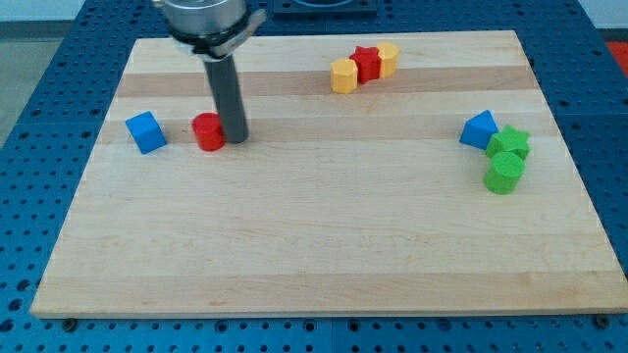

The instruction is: Move the arm towards the yellow hexagon

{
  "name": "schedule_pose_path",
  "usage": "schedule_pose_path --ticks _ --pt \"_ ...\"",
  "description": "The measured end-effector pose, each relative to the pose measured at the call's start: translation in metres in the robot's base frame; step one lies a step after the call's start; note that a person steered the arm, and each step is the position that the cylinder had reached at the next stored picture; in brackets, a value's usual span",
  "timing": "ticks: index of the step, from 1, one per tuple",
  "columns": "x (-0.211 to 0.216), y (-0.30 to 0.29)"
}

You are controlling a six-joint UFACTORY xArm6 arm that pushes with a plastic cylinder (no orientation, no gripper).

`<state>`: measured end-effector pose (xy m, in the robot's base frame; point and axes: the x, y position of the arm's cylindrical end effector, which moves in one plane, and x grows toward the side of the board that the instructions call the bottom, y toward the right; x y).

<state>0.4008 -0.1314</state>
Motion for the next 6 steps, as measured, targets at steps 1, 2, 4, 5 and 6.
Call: schedule_pose_path --ticks 1,2,4,5,6 --pt "0.007 -0.026" --pt "0.007 -0.013" --pt "-0.02 0.076" --pt "-0.039 0.119" --pt "-0.056 0.16"
